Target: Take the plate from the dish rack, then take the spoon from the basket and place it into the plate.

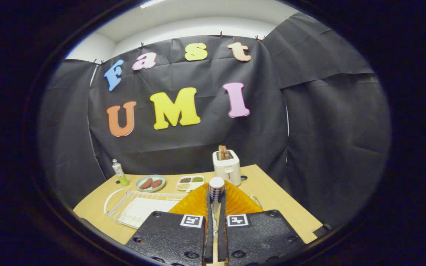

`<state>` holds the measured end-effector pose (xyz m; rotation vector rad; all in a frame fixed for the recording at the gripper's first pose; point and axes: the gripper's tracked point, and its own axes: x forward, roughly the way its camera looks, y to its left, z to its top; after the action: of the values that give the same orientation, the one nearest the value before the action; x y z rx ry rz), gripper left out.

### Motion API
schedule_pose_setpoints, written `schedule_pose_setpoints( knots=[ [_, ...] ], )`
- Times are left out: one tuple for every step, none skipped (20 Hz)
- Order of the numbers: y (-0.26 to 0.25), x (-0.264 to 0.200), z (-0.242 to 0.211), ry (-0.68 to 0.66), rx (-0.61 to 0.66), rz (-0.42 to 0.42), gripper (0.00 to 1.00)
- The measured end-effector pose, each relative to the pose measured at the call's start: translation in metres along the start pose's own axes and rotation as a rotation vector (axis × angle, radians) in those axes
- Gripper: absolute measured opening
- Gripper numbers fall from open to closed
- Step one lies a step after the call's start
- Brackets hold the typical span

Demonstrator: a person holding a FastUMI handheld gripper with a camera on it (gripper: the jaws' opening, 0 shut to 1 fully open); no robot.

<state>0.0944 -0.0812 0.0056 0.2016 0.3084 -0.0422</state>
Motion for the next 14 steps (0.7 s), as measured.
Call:
schedule_pose_setpoints(
  knots=[
    [0.015,-0.006,-0.011,0.009,-0.011,0.015,0.10],
    [0.030,-0.011,-0.023,0.023,-0.025,0.032,0.10],
    [0.046,-0.015,-0.037,0.041,-0.041,0.052,0.10],
    [0.059,-0.017,-0.050,0.059,-0.057,0.068,0.10],
    [0.069,-0.017,-0.065,0.079,-0.072,0.078,0.10],
    [0.079,-0.017,-0.078,0.100,-0.081,0.086,0.10],
    [0.087,-0.016,-0.090,0.120,-0.093,0.093,0.10],
    [0.094,-0.015,-0.102,0.136,-0.108,0.092,0.10],
    [0.100,-0.014,-0.113,0.148,-0.118,0.092,0.10],
    [0.105,-0.012,-0.122,0.163,-0.128,0.092,0.10],
    [0.111,-0.011,-0.133,0.179,-0.129,0.096,0.10],
    [0.115,-0.010,-0.140,0.192,-0.131,0.098,0.10],
    [0.117,-0.007,-0.147,0.203,-0.131,0.096,0.10],
    [0.118,-0.005,-0.153,0.217,-0.130,0.091,0.10]
  ],
)
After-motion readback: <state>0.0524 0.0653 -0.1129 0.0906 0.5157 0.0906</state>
